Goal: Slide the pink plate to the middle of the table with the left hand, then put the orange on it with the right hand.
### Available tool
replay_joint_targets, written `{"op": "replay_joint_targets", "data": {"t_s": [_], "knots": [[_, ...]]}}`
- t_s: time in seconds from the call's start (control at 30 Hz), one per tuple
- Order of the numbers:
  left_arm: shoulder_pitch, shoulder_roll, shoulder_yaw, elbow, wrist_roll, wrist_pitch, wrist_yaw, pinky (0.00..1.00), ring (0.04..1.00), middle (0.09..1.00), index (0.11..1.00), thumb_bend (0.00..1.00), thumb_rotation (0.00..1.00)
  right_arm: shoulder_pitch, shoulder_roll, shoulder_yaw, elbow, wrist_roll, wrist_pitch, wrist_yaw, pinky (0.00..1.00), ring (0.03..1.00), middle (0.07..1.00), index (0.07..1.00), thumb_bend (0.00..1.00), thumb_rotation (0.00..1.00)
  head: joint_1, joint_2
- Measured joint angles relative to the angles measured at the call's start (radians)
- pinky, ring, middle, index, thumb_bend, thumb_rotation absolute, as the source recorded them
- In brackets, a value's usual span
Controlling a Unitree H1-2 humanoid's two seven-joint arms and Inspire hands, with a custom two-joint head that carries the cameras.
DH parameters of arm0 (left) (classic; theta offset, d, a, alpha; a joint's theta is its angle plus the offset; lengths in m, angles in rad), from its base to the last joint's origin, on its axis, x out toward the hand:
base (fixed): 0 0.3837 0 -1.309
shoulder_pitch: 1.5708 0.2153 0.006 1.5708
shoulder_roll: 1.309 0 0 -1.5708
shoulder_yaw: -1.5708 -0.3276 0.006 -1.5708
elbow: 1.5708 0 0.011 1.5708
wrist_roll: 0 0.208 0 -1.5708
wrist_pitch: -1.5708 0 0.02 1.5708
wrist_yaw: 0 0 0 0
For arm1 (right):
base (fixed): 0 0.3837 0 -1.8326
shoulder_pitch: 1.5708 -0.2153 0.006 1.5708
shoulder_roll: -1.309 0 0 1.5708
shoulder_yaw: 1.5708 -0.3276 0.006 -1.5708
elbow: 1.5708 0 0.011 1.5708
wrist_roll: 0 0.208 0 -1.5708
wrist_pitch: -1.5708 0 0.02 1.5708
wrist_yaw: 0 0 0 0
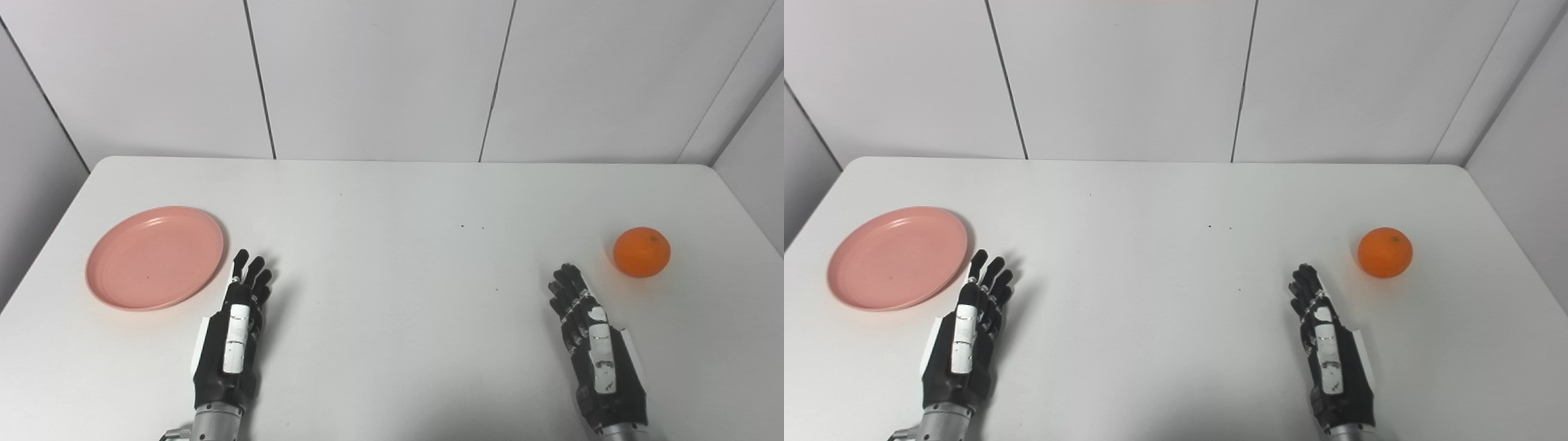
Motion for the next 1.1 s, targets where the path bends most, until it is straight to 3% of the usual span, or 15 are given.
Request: {"op": "replay_joint_targets", "data": {"t_s": [0.9, 1.1], "knots": [[0.000, 0.000, 0.000, 0.000, 0.000, 0.001, 0.000, 1.00, 0.961, 0.971, 0.990, 0.76, 0.88, 0.000, 0.000, 0.000, -0.001, 0.000, 0.000, 0.000, 0.99, 0.952, 0.940, 0.930, 0.80, 0.97, -0.002, 0.003], [0.000, -0.001, -0.001, 0.001, 0.001, 0.000, 0.001, 1.00, 0.955, 0.965, 0.986, 0.77, 0.87, 0.000, -0.001, 0.000, 0.000, 0.000, 0.000, 0.000, 0.99, 0.953, 0.942, 0.931, 0.81, 0.96, 0.031, -0.025]]}}
